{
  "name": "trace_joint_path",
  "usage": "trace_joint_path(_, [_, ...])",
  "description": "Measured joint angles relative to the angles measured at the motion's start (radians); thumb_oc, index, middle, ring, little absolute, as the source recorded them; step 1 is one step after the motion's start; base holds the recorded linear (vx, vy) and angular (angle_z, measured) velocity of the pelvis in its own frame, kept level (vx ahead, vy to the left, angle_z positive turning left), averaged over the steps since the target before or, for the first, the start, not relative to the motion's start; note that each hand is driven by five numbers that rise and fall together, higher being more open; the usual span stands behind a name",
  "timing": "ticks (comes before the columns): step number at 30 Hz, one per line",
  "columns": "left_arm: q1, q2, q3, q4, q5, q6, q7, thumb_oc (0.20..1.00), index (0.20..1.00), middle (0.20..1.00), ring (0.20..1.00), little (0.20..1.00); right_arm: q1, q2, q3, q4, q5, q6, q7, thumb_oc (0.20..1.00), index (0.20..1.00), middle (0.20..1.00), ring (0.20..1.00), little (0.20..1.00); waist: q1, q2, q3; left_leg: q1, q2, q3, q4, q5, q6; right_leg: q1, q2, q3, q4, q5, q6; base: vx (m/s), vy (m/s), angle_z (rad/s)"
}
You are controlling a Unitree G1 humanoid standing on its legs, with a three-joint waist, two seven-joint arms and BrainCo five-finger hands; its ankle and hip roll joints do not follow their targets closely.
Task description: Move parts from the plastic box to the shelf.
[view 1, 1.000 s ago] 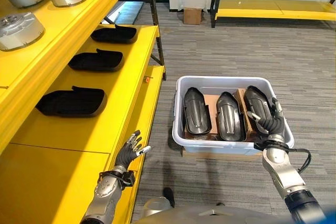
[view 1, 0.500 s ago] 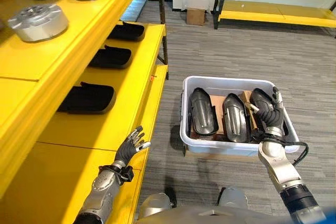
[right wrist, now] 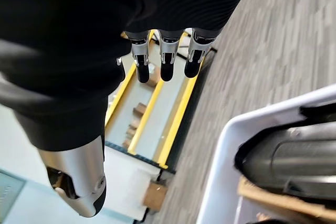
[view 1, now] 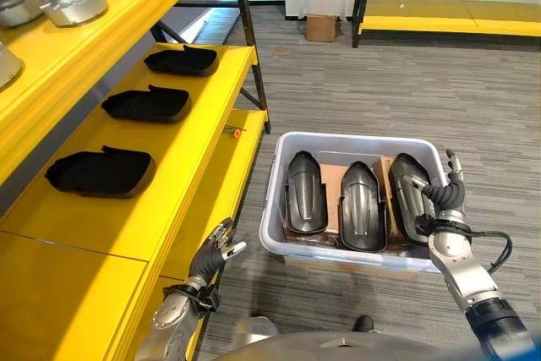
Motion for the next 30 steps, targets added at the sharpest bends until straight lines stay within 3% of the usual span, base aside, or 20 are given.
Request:
trace_joint_path(3, [-0.084,0.022,-0.012,0.028,-0.026,-0.003,0.024,1.0,1.0,1.0,1.0,1.0,-0.105,-0.003,-0.002,0.068,0.001,0.018,-0.002,1.0,1.0,1.0,1.0,1.0,0.006,-0.035,0.061,-0.121,-0.01,-0.01,0.072,-0.006,-0.002,-0.139,-0.044,0.004,0.112,-0.023,0.0,-0.19,-0.068,0.0])
trace_joint_path(10, [-0.307,0.079,-0.055,-0.015,-0.094,-0.062,0.081,1.0,1.0,1.0,1.0,1.0,-0.403,-0.049,0.011,0.185,0.042,0.051,0.004,1.0,1.0,1.0,1.0,1.0,0.035,0.016,0.265,-0.292,-0.023,-0.033,0.129,0.033,0.018,-0.306,-0.07,0.009,0.178,0.009,-0.032,-0.19,-0.033,0.04])
trace_joint_path(14, [-0.414,0.086,-0.097,-0.045,-0.109,-0.081,0.111,1.0,1.0,1.0,1.0,1.0,-0.553,-0.051,0.052,0.297,0.089,0.07,0.004,1.0,1.0,1.0,1.0,1.0,0.038,0.012,0.359,-0.397,-0.014,-0.054,0.192,0.035,0.017,-0.426,-0.091,0.009,0.293,-0.022,-0.062,-0.14,-0.053,0.08])
trace_joint_path(23, [-0.46,0.111,-0.132,-0.107,-0.109,-0.064,0.188,1.0,1.0,1.0,1.0,1.0,-0.594,-0.039,0.083,0.409,0.209,0.087,-0.013,1.0,1.0,1.0,1.0,1.0,0.045,0.001,0.386,-0.506,0.0,-0.052,0.257,0.021,0.022,-0.551,-0.107,0.027,0.39,-0.065,-0.075,-0.03,-0.027,-0.01])
trace_joint_path(27, [-0.455,0.121,-0.131,-0.112,-0.109,-0.044,0.197,1.0,1.0,1.0,1.0,1.0,-0.624,-0.031,0.079,0.434,0.203,0.085,-0.104,1.0,1.0,1.0,1.0,1.0,0.046,0.0,0.386,-0.535,0.006,-0.053,0.3,0.001,0.019,-0.583,-0.109,0.036,0.423,-0.082,-0.076,0.0,0.011,-0.04])
trace_joint_path(30, [-0.471,0.12,-0.132,-0.113,-0.109,-0.039,0.201,1.0,1.0,1.0,1.0,1.0,-0.669,-0.031,0.066,0.421,0.026,0.037,-0.249,1.0,1.0,1.0,1.0,1.0,0.043,-0.001,0.387,-0.586,0.013,-0.048,0.339,-0.013,0.024,-0.625,-0.104,0.046,0.43,-0.064,-0.088,0.0,0.068,-0.1])
